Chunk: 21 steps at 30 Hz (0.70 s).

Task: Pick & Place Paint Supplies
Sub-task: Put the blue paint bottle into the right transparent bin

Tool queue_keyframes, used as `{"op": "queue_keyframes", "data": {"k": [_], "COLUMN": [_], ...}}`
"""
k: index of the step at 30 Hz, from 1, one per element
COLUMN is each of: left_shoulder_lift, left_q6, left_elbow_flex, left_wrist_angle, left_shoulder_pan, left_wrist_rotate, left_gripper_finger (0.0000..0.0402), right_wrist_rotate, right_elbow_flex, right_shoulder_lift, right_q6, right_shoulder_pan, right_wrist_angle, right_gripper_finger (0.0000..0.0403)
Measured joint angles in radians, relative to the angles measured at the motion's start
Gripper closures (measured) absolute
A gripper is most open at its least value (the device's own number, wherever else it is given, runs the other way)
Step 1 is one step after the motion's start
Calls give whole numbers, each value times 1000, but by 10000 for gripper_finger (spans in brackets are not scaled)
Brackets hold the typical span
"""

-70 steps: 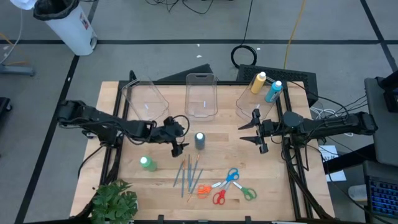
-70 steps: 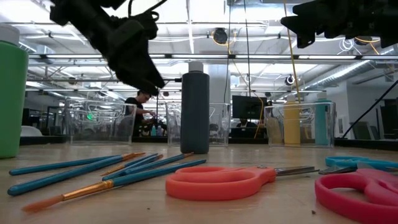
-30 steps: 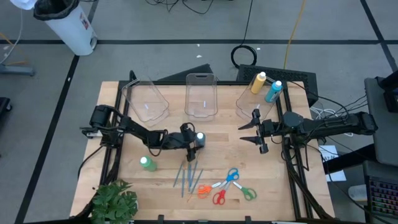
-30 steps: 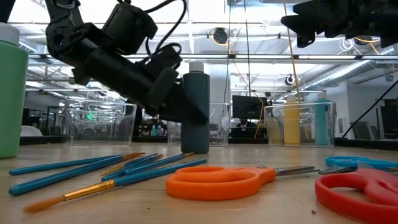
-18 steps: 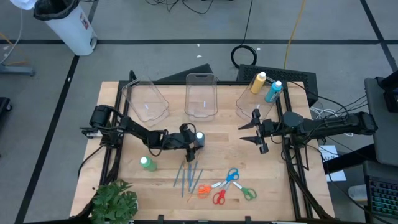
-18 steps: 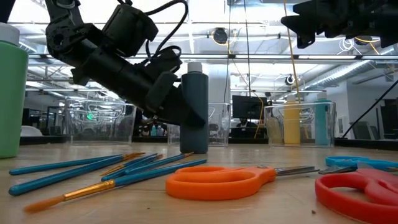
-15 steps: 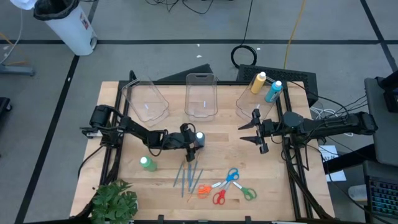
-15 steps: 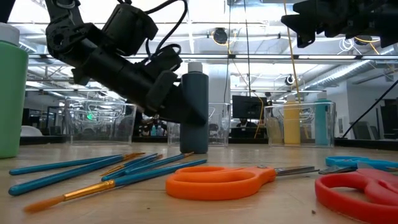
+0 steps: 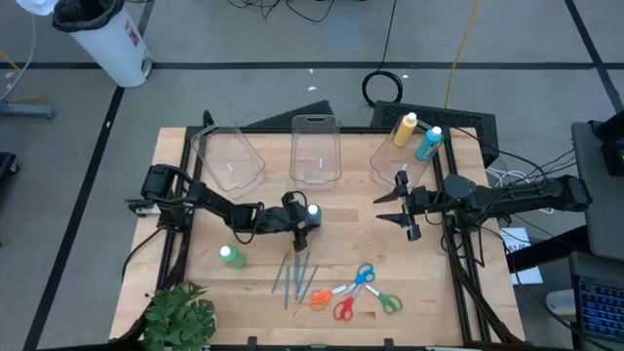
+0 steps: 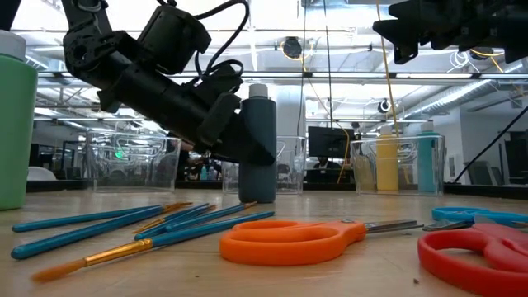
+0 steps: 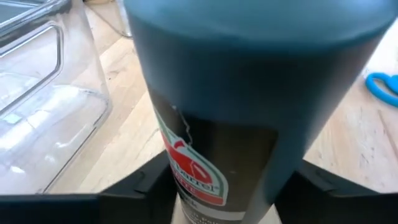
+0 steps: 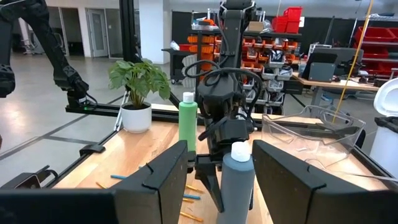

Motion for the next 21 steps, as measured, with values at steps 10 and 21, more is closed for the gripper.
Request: {"op": "queue_keyframes", "data": {"k": [10, 21], "left_shoulder_lift": [0, 0], "left_q6": [-26, 109], "left_elbow_flex": [105, 387], "left_wrist_angle": [-75, -483], "left_shoulder_pan": [6, 16], "left_wrist_rotate": [13, 31], "left_gripper_finger": [242, 242], "right_wrist_rotate": [6, 312], "right_elbow_flex": [0, 0], "right_shoulder_lift": [1, 29], "right_q6": [-2, -1], "right_shoulder_pan": [0, 1], "right_wrist_angle": [-2, -7], "right_gripper_finger": [232, 212]}}
